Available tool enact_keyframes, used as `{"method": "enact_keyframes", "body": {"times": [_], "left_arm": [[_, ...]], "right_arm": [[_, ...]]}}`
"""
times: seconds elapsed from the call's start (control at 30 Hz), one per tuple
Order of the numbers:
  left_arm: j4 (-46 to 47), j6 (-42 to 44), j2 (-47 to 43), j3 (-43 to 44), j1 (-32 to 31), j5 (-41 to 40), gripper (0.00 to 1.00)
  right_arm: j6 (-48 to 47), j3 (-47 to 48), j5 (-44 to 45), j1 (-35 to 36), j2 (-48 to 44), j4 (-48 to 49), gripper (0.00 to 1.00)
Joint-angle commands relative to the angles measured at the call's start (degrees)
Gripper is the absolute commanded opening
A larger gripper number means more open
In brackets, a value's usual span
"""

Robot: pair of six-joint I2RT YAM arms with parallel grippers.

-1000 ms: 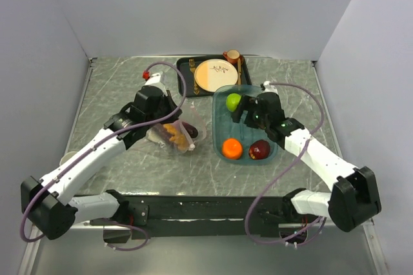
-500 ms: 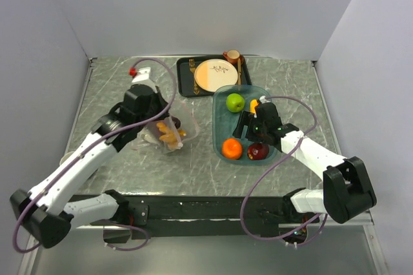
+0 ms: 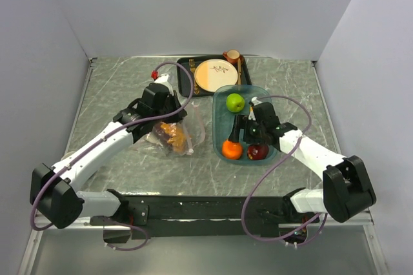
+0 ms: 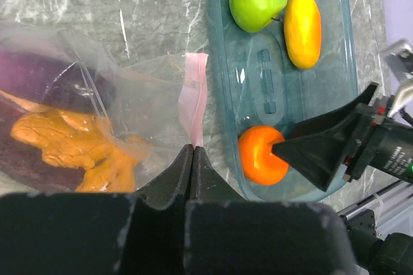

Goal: Place the food in the zip-top bag and seal the zipper
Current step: Pick up the fake fruit from the bin.

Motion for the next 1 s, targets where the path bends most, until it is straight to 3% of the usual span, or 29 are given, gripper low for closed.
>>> {"method": "enact_keyframes", "body": {"times": [0.0, 0.27, 0.43, 0.57, 0.6, 0.77, 0.97], "left_arm": [[2.7, -0.5, -0.2, 1.7, 0.1, 1.8, 0.01], [2.5, -1.0, -2.2, -0.6, 0.0, 1.2, 0.01], [2.3, -1.1, -3.6, -1.4, 0.1, 0.6, 0.01], [1.8, -0.8, -3.3, -1.1, 0.1, 0.5, 0.01], [1.7, -0.8, -3.3, -1.0, 0.1, 0.5, 0.01], [1.8, -0.7, -3.3, -0.9, 0.1, 0.5, 0.01], [1.5, -0.6, -3.8, -1.4, 0.1, 0.3, 0.01]], "right_arm": [[-3.6, 5.2, 0.0, 1.6, 4.4, -3.4, 0.93], [-5.7, 8.2, -1.9, 2.8, 12.2, -4.0, 0.89], [-4.3, 7.8, -4.9, 2.8, 12.6, -1.6, 0.69], [-3.8, 8.3, -4.7, 2.8, 11.9, -0.5, 0.66], [-3.9, 8.9, -4.2, 2.8, 11.7, -1.4, 0.66], [-6.0, 12.0, -0.5, 2.6, 9.8, -5.2, 0.87], [-9.5, 12.4, -0.5, 2.6, 7.1, -11.6, 0.92]]}}
